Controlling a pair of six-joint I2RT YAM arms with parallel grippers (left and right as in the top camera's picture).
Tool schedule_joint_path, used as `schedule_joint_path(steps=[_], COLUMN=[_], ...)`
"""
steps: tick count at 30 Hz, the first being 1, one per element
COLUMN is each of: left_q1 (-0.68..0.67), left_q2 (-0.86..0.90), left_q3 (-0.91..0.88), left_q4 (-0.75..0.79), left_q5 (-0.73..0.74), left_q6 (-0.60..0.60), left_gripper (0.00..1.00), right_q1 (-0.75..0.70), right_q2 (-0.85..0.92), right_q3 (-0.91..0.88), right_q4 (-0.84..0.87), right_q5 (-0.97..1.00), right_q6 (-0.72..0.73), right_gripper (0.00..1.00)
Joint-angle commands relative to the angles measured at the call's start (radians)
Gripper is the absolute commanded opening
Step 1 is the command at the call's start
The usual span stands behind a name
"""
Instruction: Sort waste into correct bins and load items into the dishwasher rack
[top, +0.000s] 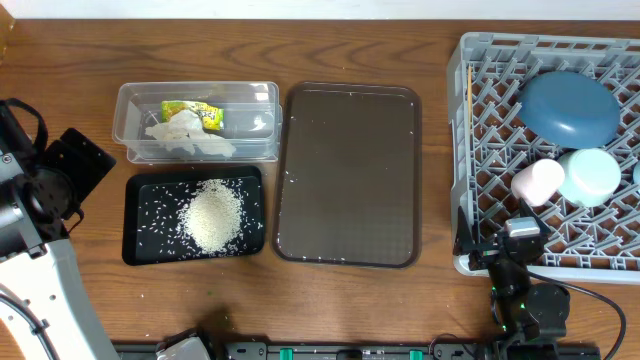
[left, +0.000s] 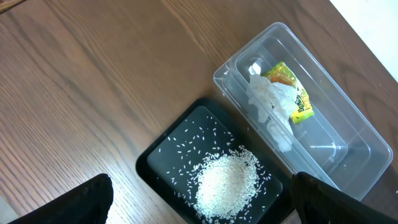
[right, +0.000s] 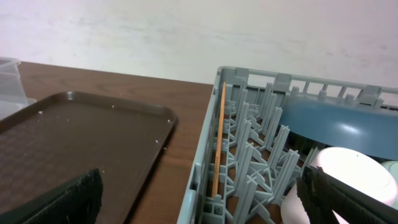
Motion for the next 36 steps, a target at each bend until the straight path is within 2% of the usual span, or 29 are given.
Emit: schedule_joint_path(steps=[1, 31, 36], left_q1=[0.005, 0.005, 0.003], left_q2=[0.001, 0.001, 0.003], left_q3=[0.006, 0.006, 0.0], left_q4=[-0.001, -0.001, -0.088], left_q5=[-0.009, -0.009, 0.043], left_q6=[0.003, 0.003, -0.014], left_gripper=[0.93, 0.93, 0.93], right_q1=[-0.014, -0.014, -0.014], right_q2=[-0.009, -0.007, -0.007], right_q3=[-0.001, -0.001, -0.001], right_q4=[-0.006, -0.006, -0.006], right_q5=[0.013, 0.013, 0.013], right_q6=[-0.017, -0.017, -0.017], right_gripper=[0.99, 0.99, 0.99])
